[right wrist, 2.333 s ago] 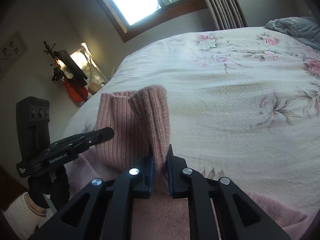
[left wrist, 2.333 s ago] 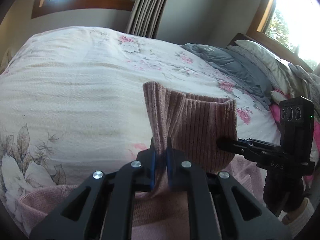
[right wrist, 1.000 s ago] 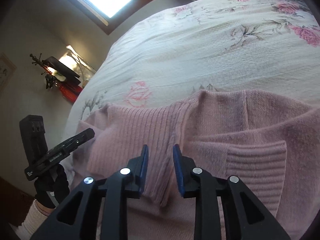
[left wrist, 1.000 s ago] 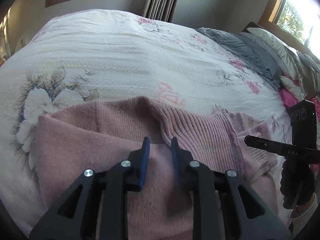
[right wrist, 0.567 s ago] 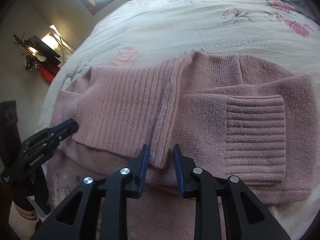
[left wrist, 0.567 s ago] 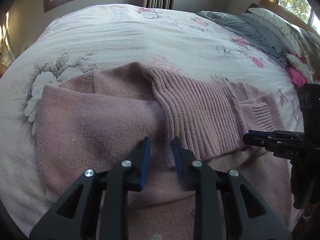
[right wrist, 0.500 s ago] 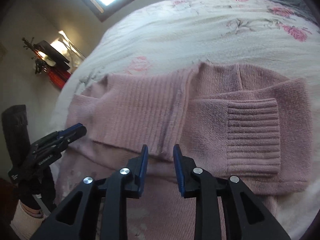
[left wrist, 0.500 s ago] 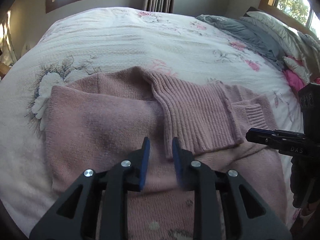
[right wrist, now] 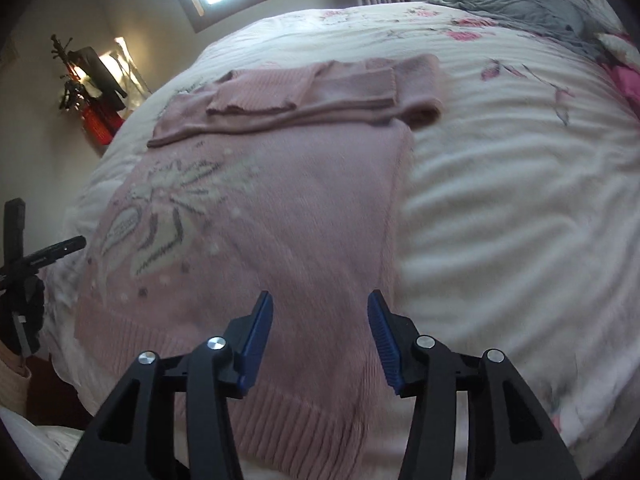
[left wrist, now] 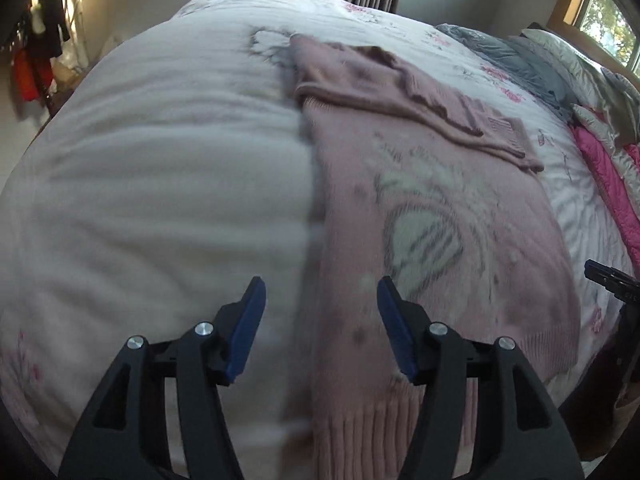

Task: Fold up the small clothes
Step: 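Move the right tool to the ribbed hem of the sweater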

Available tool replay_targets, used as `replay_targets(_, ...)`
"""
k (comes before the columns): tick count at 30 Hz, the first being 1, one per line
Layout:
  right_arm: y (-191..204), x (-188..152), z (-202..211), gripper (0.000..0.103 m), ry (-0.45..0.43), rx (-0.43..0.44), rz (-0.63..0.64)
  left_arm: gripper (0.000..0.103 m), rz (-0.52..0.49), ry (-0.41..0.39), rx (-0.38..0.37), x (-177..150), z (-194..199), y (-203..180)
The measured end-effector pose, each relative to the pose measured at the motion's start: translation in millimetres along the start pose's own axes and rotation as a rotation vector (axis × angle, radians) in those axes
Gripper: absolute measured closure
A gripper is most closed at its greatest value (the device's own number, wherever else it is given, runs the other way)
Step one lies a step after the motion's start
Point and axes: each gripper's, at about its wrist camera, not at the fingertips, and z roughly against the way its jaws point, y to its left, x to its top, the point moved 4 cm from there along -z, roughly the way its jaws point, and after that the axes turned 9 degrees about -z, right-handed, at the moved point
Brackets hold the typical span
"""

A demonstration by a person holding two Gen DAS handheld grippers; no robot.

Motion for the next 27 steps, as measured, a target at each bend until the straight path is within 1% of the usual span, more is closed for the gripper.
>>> replay_targets(2,-9.0,-25.5,3.3,0.053,0.028,0.037,-0.052,0.044,0.021,0.021,-0.013,-25.5,5.2,1.4)
replay_targets(3,-12.4,-36.4,4.7,0.053,0.036,0.041,-0.067,0.044,0.031,0.029,-0.026,-35.5,6.1,0.7)
replay_targets(6,-21.0,-62.3,3.9,0.053,0.057,0.016,-0.094,0.043,0.052,0.054,-0.055,-58.4,5.1,-4.0)
replay_targets(8,-24.9,-71.7,2.5,0.053,0.066,0.022,-0.112,0.043,0.056,0.065,-0.068,-67.6,1.3,-7.8)
replay_targets(11,-31.1,-81.5,0.8,0.053,0.070,0.001,-0.120,0.042,0.045,0.079,-0.060,-79.1,-4.6,-14.7)
replay_targets(14,-35.1,-88.1,-2.4,0.053,0.087,0.032,-0.147,0.040,0.035,0.084,-0.064,-86.9,-6.1,-19.1)
replay_targets(15,-35.4,-90.4,-4.1,0.053,0.095,0.041,-0.154,0.038,0.034,0.081,-0.075,-89.2,-5.6,-20.7)
replay_targets(19,-30.5,-99.6,-7.9,0.052,0.110,0.053,-0.140,0.038,0.050,0.082,-0.107,-94.5,-5.9,-24.2)
replay_targets(22,-26.8,-102.4,-9.8,0.051,0.111,0.064,-0.134,0.039,0.070,0.085,-0.161,-97.1,-7.0,-29.1)
replay_targets(25,-26.6,-102.4,-9.9,0.051,0.110,0.068,-0.138,0.040,0.078,0.078,-0.190,-97.6,-7.3,-33.6)
replay_targets(27,-28.7,-102.0,-11.9,0.053,0.113,0.070,-0.152,0.048,0.093,0.078,-0.193,-98.4,-7.7,-31.6)
